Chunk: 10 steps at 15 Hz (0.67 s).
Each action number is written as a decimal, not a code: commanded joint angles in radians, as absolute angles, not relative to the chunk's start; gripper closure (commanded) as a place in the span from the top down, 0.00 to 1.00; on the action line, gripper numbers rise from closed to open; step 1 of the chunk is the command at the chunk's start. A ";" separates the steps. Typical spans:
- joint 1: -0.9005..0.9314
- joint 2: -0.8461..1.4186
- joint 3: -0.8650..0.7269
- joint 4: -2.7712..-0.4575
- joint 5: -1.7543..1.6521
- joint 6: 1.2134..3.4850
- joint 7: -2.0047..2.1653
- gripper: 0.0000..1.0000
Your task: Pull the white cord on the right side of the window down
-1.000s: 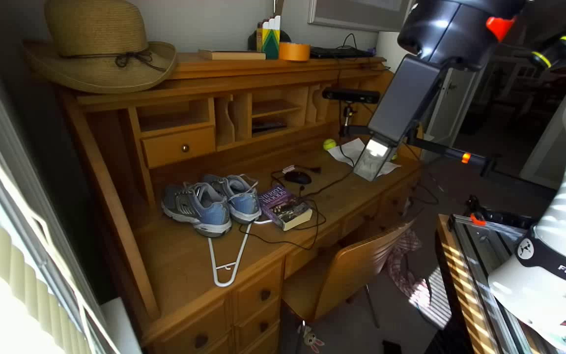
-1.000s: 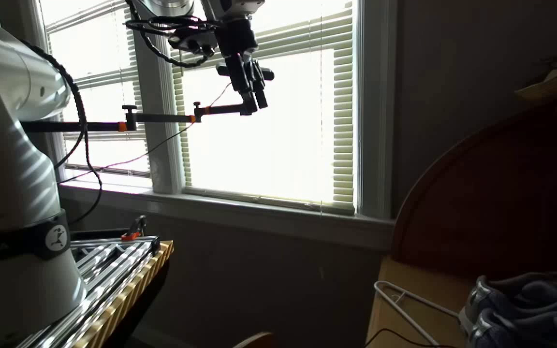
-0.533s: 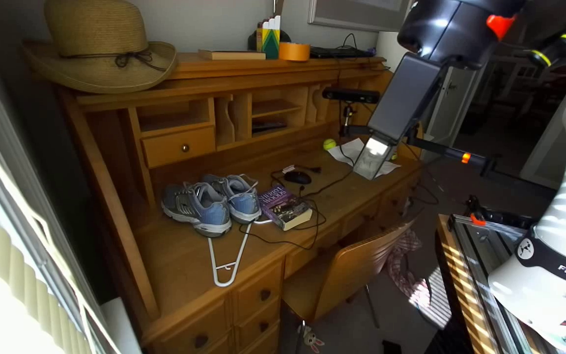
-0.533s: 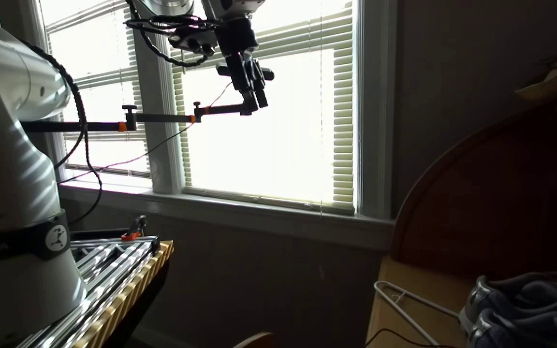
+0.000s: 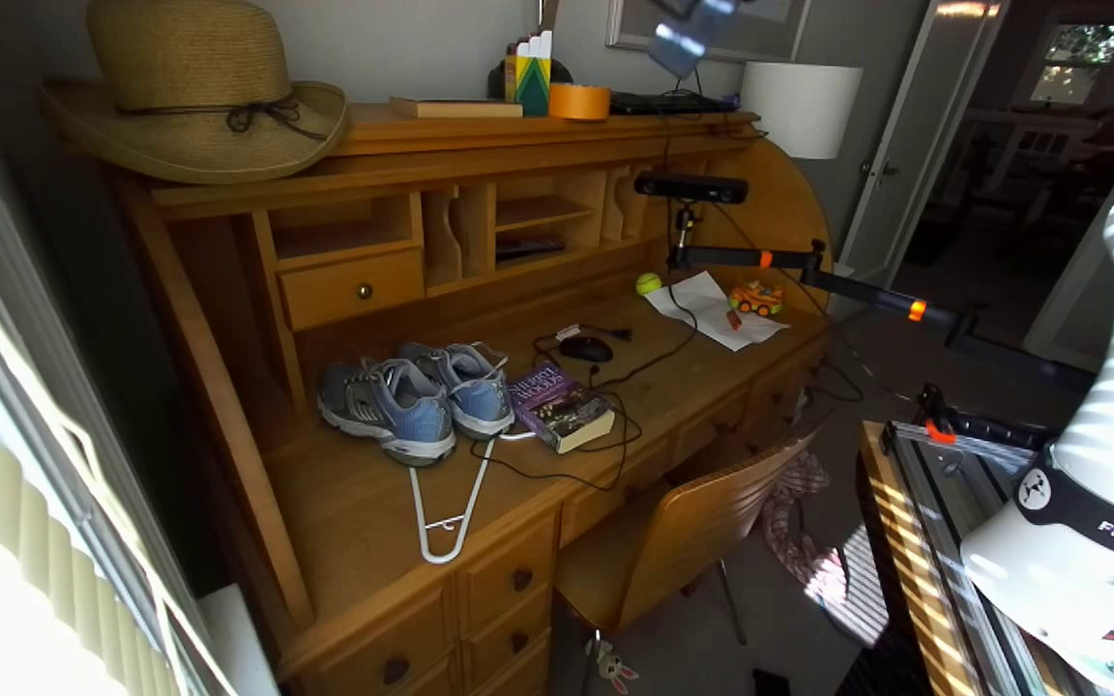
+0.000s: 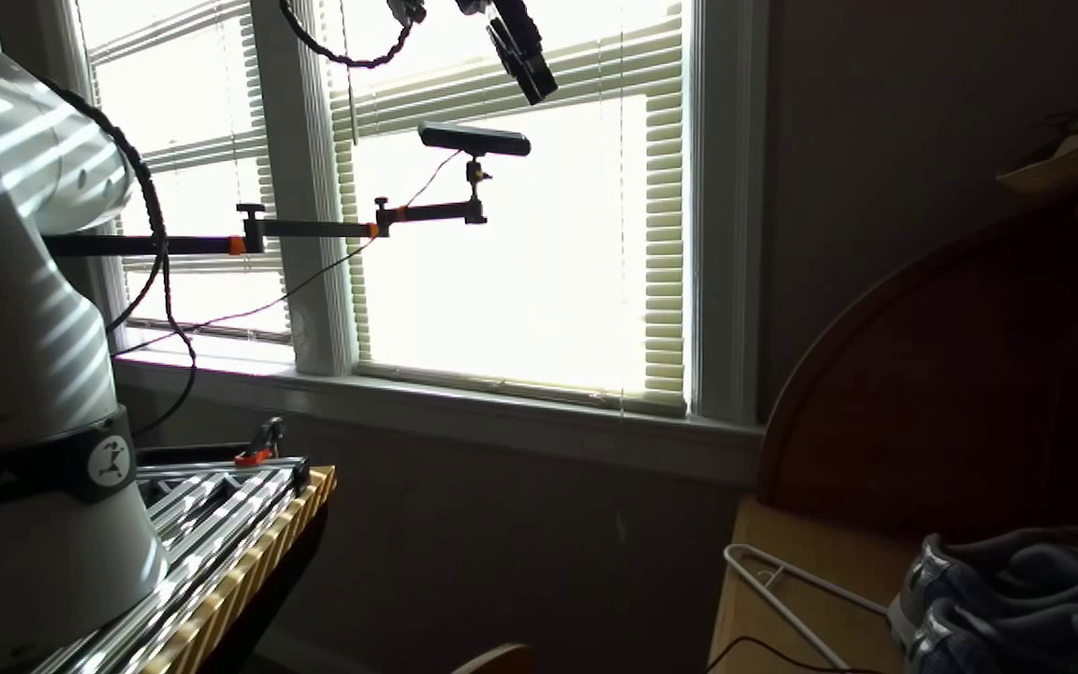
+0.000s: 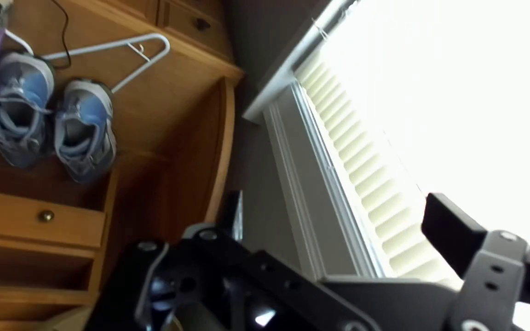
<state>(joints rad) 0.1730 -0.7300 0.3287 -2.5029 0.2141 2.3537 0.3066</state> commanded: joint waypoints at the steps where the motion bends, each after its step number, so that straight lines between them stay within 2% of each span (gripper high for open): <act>1: 0.217 -0.654 0.296 -2.387 0.194 2.460 0.195 1.00; 10: 0.355 -0.494 0.235 -2.121 0.175 2.778 -0.095 1.00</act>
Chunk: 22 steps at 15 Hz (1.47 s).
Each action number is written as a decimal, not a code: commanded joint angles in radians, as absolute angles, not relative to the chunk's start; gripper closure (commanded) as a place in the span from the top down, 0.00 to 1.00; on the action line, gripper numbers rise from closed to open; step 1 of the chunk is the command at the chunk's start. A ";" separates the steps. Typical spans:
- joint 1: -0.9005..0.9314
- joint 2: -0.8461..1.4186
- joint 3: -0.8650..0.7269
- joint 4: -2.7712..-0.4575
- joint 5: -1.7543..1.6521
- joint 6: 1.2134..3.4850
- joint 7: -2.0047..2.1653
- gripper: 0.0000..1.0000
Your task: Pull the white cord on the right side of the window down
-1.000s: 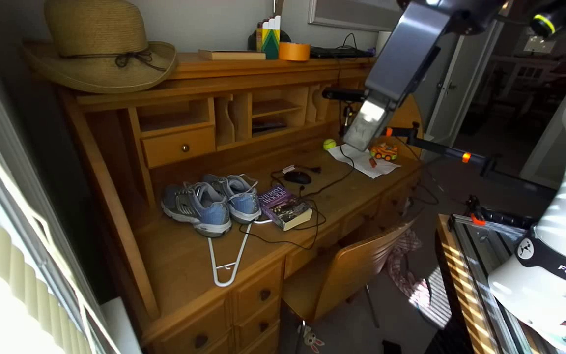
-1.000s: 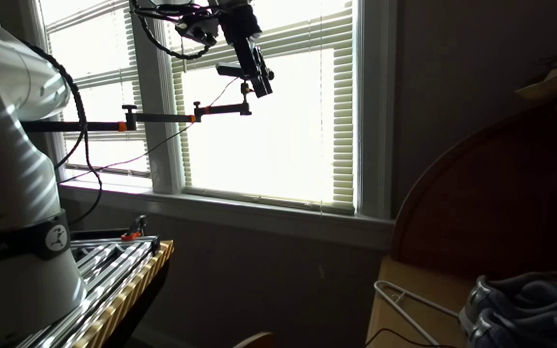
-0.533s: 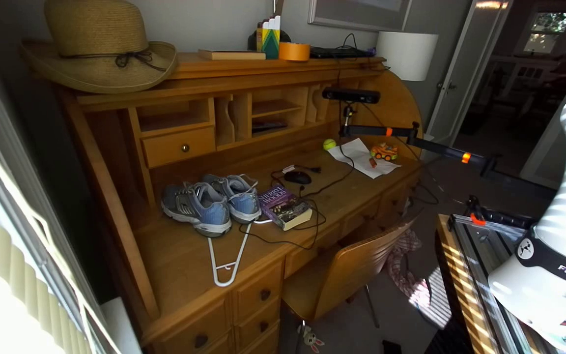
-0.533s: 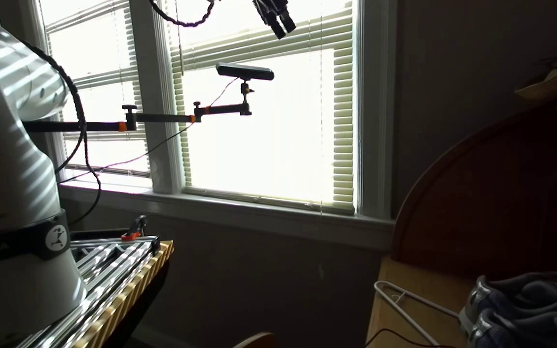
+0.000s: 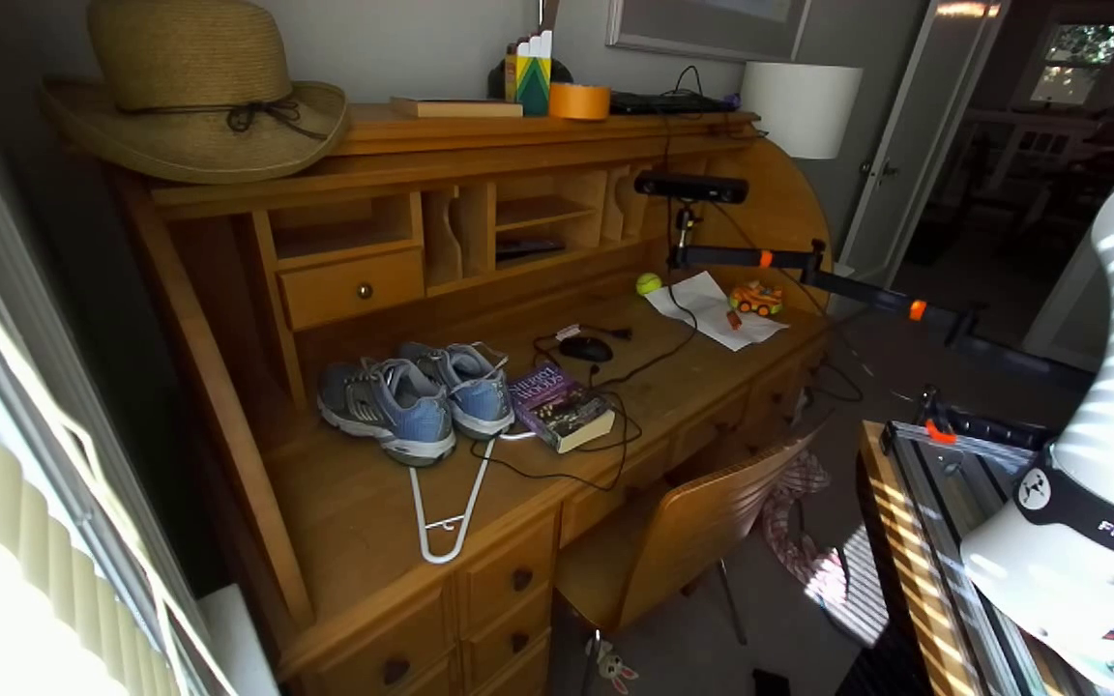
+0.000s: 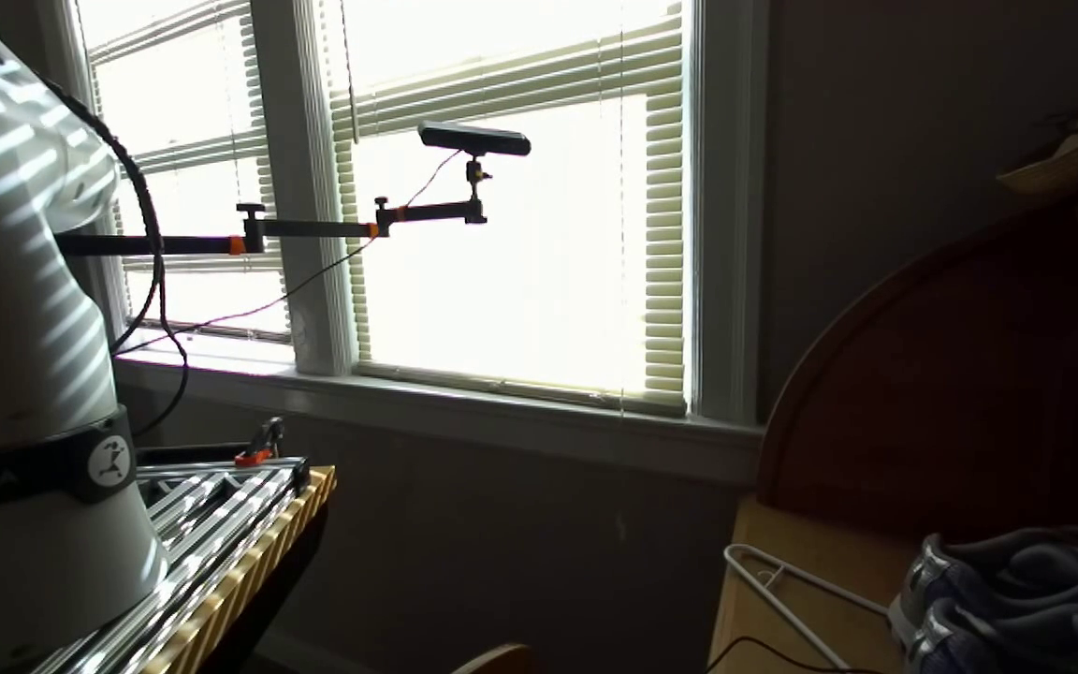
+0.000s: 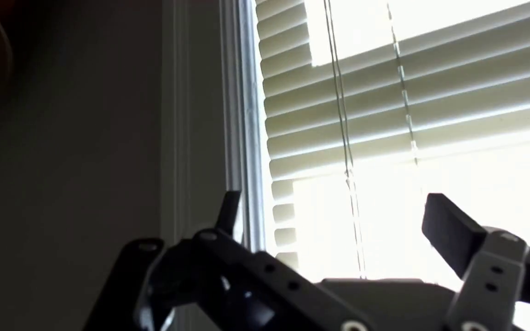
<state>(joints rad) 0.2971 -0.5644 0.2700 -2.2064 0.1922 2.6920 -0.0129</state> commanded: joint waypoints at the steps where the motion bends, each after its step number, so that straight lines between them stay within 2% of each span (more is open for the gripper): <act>1: 0.381 -0.472 0.220 -2.095 0.182 2.824 -0.131 1.00; 3: 0.440 -0.429 0.186 -2.043 0.199 2.886 -0.193 1.00; 4: 0.389 -0.489 0.216 -2.101 0.173 2.841 -0.119 1.00; 22: 0.438 -0.443 0.191 -2.049 0.187 2.831 -0.163 1.00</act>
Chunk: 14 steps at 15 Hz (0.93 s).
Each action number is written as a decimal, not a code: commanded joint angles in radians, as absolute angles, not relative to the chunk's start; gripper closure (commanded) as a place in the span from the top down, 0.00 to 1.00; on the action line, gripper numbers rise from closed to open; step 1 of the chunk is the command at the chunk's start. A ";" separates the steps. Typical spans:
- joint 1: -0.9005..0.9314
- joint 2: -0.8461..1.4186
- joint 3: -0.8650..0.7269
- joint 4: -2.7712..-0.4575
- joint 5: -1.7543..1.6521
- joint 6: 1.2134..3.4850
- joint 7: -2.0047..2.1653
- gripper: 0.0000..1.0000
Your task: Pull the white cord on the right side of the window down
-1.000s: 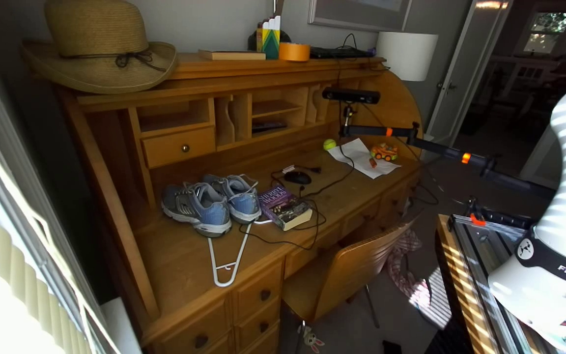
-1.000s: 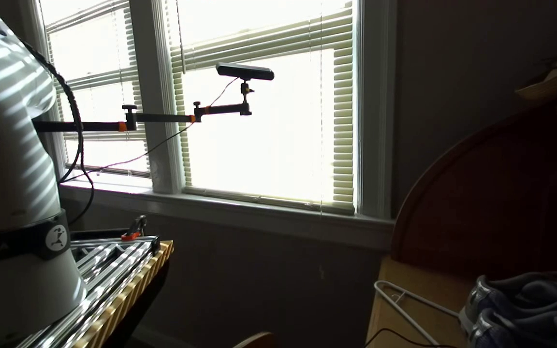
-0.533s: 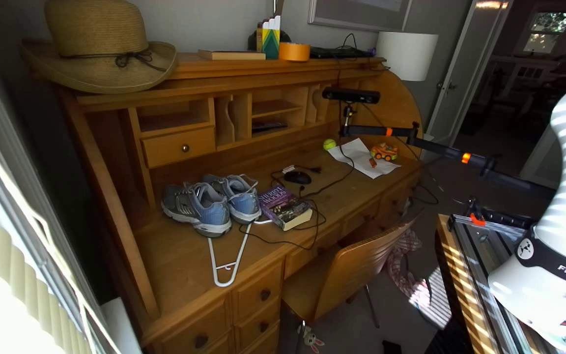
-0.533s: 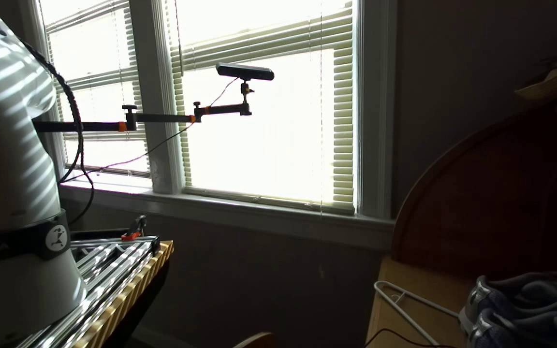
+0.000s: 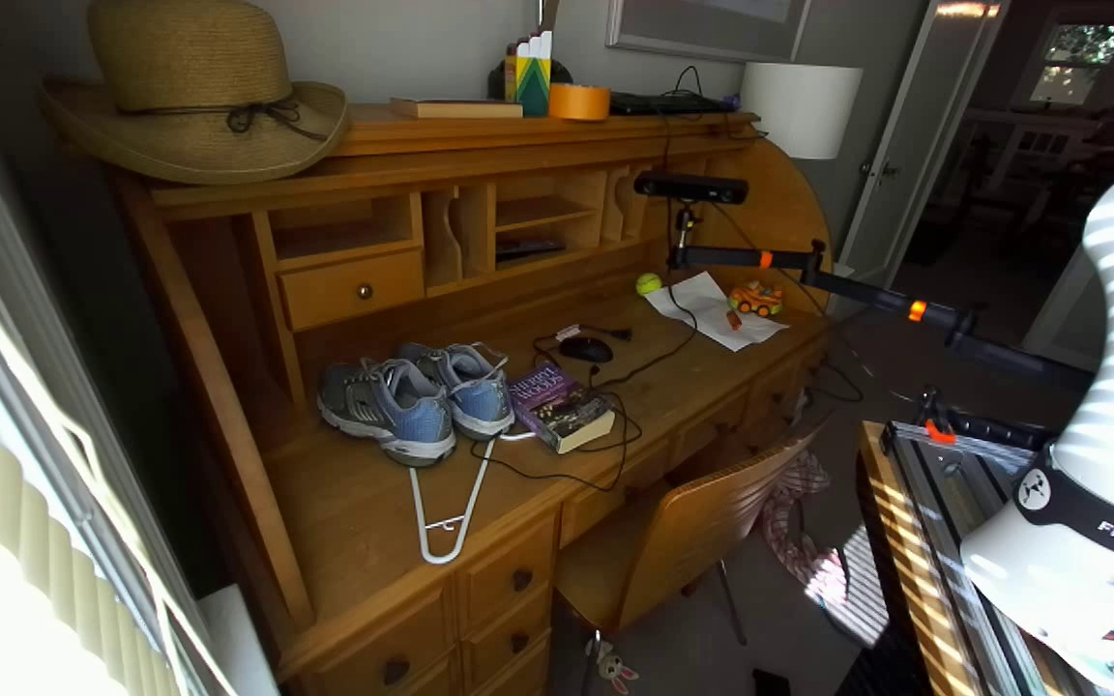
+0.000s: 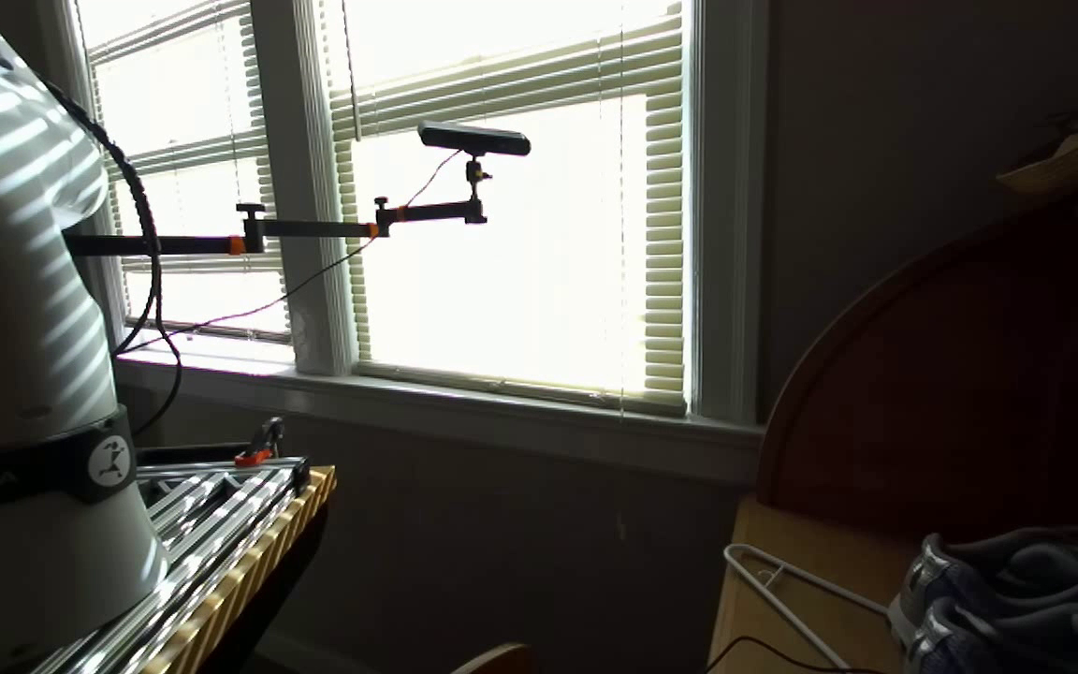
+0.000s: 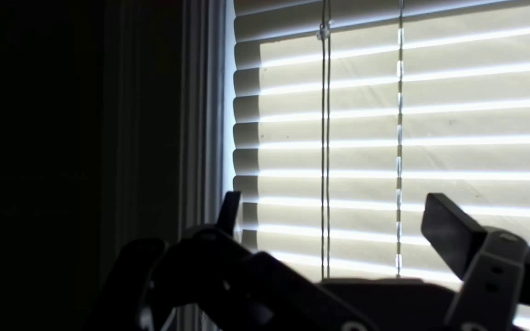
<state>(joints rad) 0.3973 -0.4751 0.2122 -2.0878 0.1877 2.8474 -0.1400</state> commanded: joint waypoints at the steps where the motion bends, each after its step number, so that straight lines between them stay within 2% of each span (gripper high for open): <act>1: 0.444 -0.434 0.189 -2.038 0.184 2.829 -0.171 1.00; 13: 0.520 -0.319 0.127 -1.888 0.235 2.822 -0.346 1.00; 14: 0.533 -0.311 0.119 -1.881 0.245 2.826 -0.364 0.91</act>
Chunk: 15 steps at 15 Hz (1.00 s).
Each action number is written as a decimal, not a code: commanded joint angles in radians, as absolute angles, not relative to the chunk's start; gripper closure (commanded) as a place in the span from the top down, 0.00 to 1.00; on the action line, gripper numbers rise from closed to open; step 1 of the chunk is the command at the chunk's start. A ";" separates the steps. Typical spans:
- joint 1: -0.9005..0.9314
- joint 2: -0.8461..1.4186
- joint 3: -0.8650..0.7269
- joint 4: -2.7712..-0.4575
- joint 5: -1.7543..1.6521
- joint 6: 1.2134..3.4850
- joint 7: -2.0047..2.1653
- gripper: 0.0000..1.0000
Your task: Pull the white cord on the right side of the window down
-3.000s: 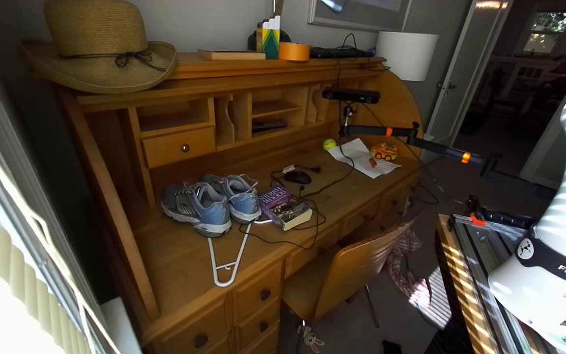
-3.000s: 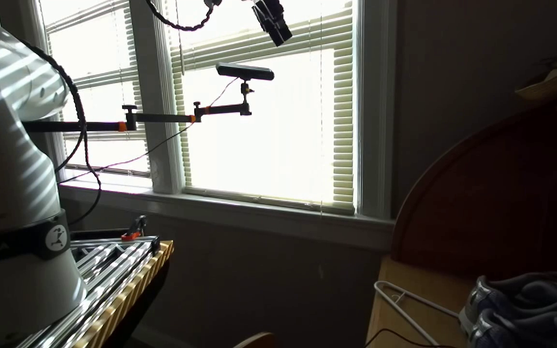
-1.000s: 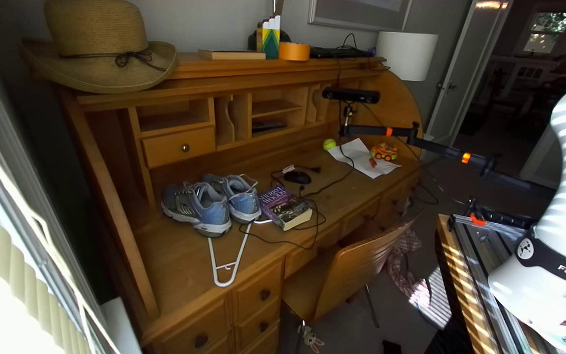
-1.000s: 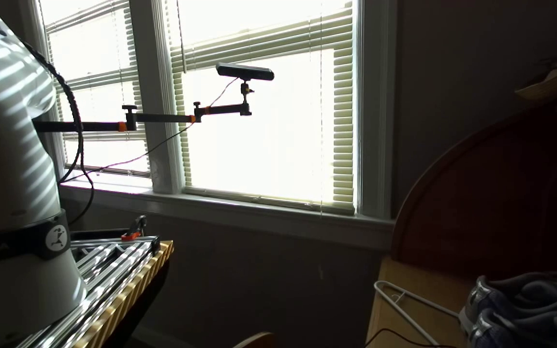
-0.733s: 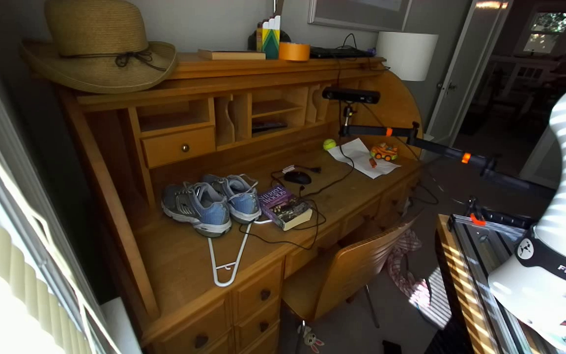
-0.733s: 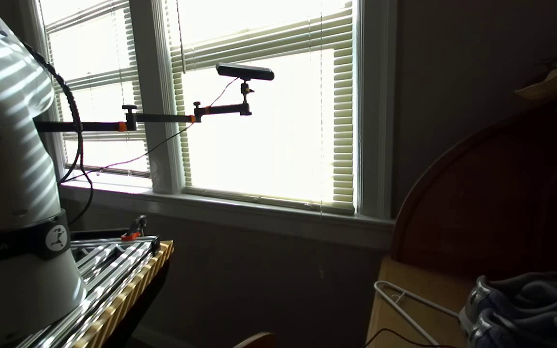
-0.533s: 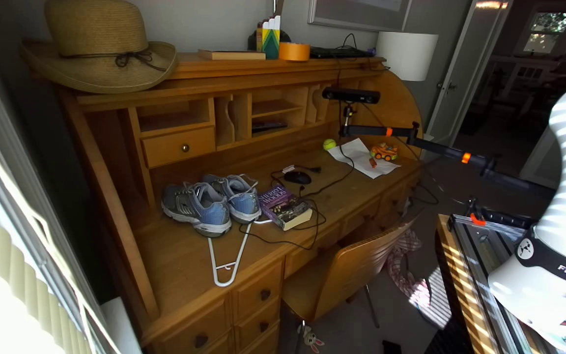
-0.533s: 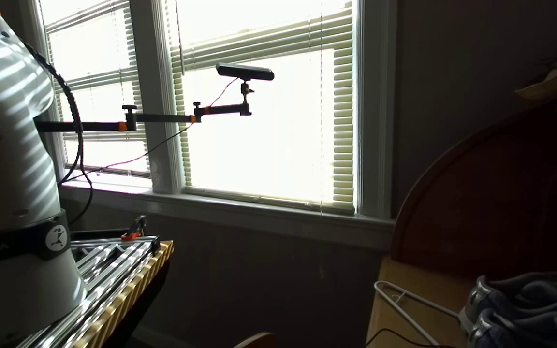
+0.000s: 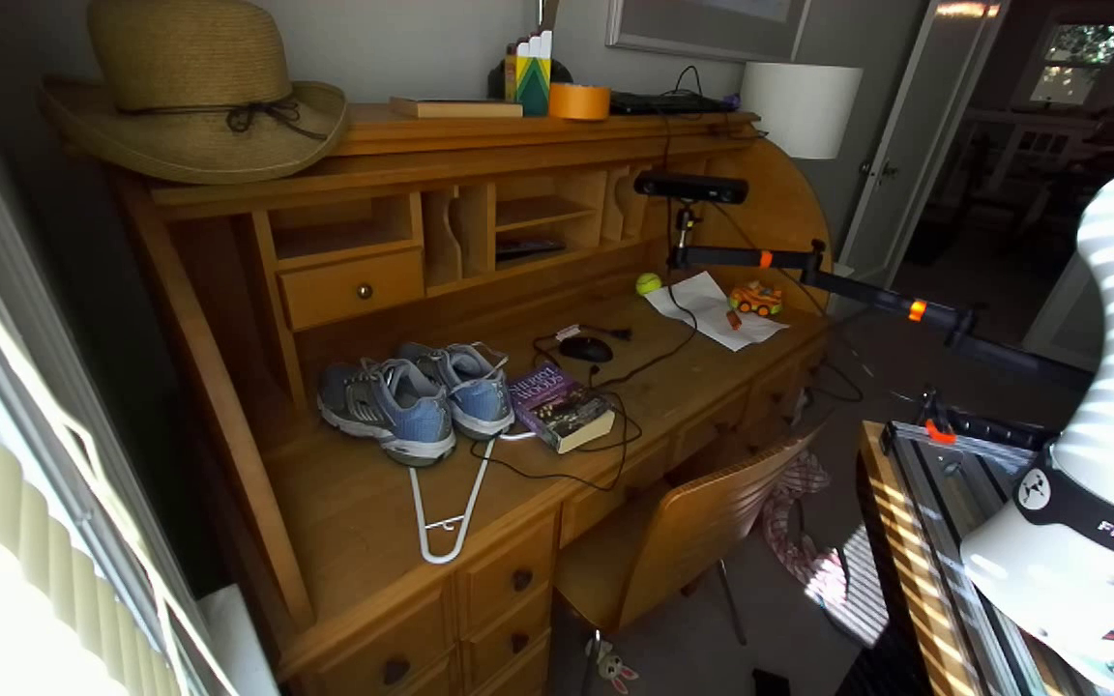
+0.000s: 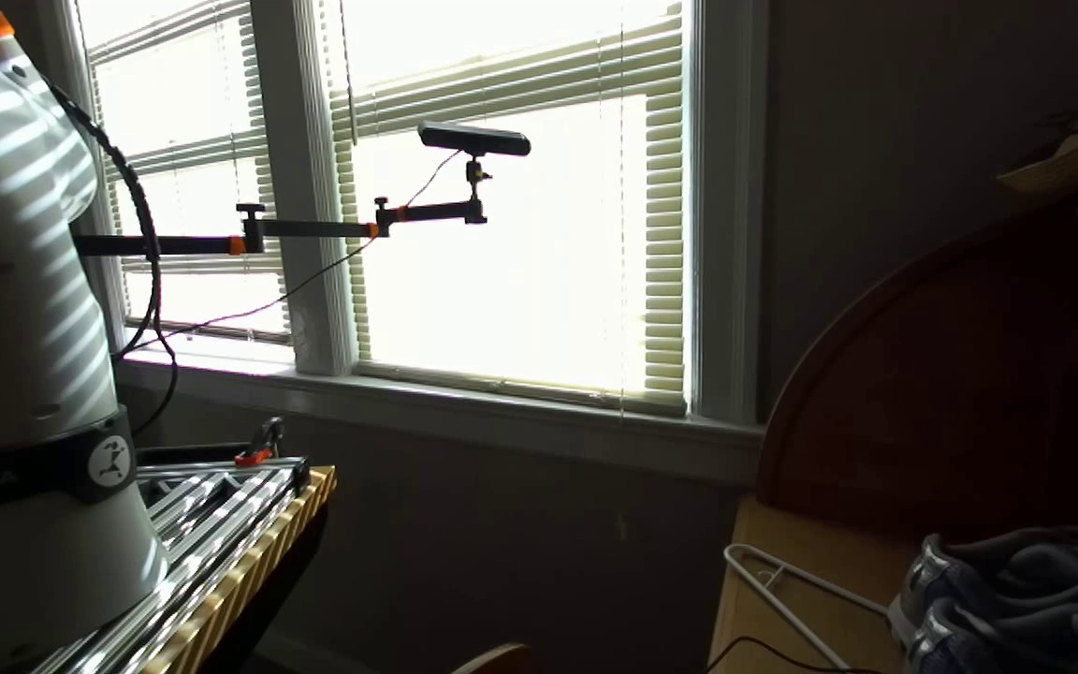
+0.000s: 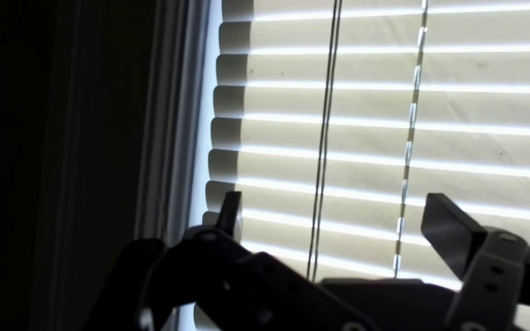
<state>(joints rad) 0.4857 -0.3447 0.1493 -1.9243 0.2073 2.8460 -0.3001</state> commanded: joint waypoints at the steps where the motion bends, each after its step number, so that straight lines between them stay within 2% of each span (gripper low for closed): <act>1: 0.542 -0.303 0.113 -1.872 0.253 2.831 -0.380 0.83; 2: 0.544 -0.297 0.110 -1.867 0.252 2.836 -0.390 0.72; 4: 0.557 -0.287 0.097 -1.854 0.260 2.834 -0.411 0.58; 7: 0.576 -0.278 0.078 -1.844 0.278 2.835 -0.441 0.45; 9: 0.597 -0.272 0.060 -1.838 0.304 2.837 -0.474 0.61; 12: 0.628 -0.263 0.033 -1.825 0.342 2.827 -0.529 0.68; 13: 0.638 -0.261 0.024 -1.821 0.354 2.825 -0.547 0.62; 15: 0.655 -0.257 0.008 -1.814 0.373 2.819 -0.575 0.38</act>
